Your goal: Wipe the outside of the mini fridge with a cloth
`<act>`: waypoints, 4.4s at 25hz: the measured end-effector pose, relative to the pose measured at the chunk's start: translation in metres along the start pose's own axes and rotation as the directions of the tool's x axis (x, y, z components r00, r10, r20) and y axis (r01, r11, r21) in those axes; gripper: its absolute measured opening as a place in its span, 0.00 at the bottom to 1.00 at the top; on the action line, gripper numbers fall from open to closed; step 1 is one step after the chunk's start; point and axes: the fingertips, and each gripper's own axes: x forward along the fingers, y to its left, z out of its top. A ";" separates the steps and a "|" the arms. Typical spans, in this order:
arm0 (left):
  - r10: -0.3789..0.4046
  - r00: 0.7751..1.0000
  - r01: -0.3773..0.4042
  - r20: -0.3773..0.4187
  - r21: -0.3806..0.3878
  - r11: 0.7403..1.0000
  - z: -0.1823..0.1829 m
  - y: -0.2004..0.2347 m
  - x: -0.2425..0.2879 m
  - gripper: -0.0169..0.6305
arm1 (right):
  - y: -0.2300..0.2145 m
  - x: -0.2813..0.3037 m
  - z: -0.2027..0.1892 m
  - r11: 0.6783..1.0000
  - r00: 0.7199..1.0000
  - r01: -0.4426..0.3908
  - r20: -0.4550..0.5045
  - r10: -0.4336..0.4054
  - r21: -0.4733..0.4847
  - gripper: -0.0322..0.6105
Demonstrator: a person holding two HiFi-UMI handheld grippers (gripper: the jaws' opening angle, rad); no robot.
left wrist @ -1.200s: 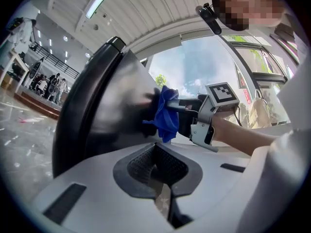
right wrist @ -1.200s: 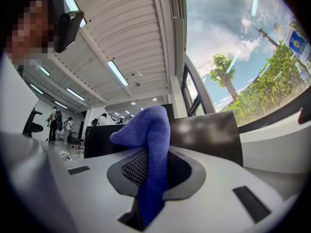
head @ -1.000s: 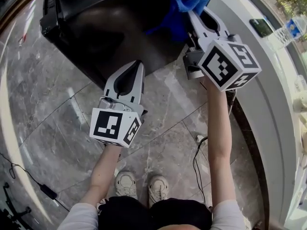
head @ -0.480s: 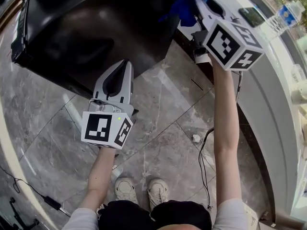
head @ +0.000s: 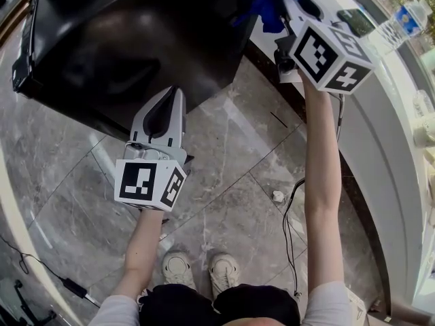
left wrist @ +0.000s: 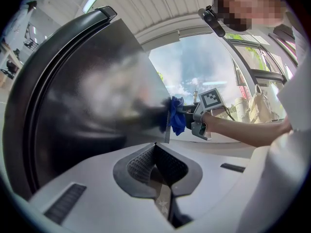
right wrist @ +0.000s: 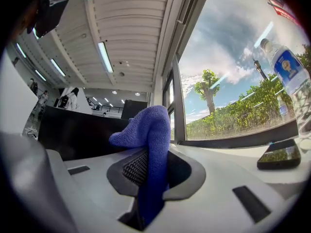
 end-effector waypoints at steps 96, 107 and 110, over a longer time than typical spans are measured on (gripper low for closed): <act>-0.002 0.998 -0.001 -0.062 -0.060 0.998 -0.052 0.001 0.014 0.03 | 0.054 -0.026 -0.095 0.985 0.999 -0.038 0.021 0.035 0.166 0.17; -0.014 0.999 0.011 -0.031 -0.096 0.995 -0.059 0.001 0.048 0.03 | 0.026 -0.022 -0.099 0.982 0.997 -0.063 0.048 0.055 0.180 0.17; -0.022 1.000 0.020 -0.021 -0.120 0.993 -0.060 -0.001 0.053 0.03 | 0.021 -0.021 -0.099 0.982 0.997 -0.069 0.049 0.061 0.177 0.17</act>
